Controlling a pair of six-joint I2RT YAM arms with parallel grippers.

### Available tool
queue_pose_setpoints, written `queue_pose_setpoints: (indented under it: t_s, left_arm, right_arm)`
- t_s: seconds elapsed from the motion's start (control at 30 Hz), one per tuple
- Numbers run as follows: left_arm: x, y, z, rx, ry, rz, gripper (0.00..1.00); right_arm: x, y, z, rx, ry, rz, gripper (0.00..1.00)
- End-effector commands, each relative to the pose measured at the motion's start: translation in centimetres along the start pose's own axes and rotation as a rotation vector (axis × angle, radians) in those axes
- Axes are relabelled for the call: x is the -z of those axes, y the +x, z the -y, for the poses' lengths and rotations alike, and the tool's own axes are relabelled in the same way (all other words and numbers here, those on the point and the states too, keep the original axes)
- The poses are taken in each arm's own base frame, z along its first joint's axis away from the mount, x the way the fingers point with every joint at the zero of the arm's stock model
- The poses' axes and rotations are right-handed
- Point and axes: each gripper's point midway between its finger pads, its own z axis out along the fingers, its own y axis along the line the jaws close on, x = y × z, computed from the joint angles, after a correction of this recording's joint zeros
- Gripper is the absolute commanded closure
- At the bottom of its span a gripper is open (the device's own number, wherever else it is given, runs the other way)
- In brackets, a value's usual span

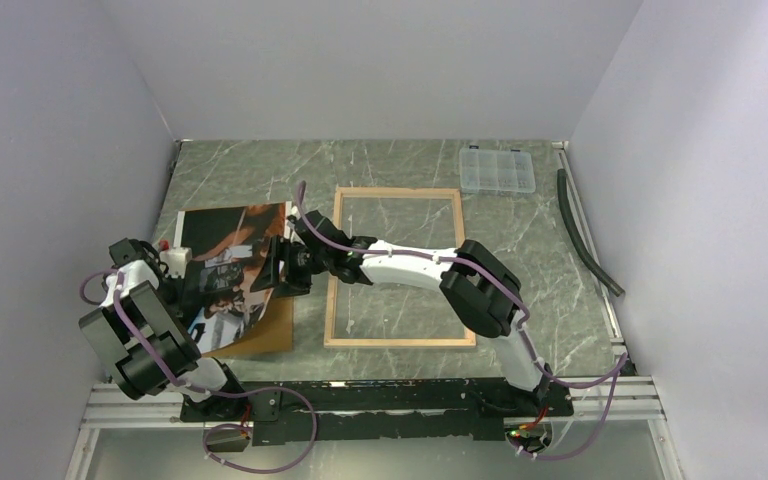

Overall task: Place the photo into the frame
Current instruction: Pick up the photo at the center of the board.

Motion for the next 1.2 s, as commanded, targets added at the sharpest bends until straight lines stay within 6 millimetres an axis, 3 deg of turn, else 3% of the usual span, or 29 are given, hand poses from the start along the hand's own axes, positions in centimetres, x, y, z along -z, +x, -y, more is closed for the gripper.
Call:
queue_pose_setpoints:
  t_s: [0.0,0.47,0.67,0.93,1.17]
  left_arm:
    - [-1.1,3.0,3.5,-0.001,0.142,-0.085,0.89]
    - [-0.1,2.4,3.8,0.01,0.169,-0.072,0.9]
    - [0.2,2.6,4.2,0.014,0.184,-0.078,0.91]
    - [0.6,2.4,4.6,0.019,0.205,-0.07,0.91]
    - [1.1,2.2,4.5,0.014,0.203,-0.062,0.89]
  right_arm:
    - [0.7,0.1,-1.2,0.008,-0.037,0.001,0.38]
    - [-1.3,1.3,3.6,-0.107,0.053,-0.033,0.54]
    - [-1.3,1.6,5.2,-0.146,0.124,-0.019,0.55]
    - [-1.6,1.5,4.8,-0.158,0.119,-0.015,0.57]
    - [-1.2,1.2,4.5,-0.132,0.134,-0.006,0.86]
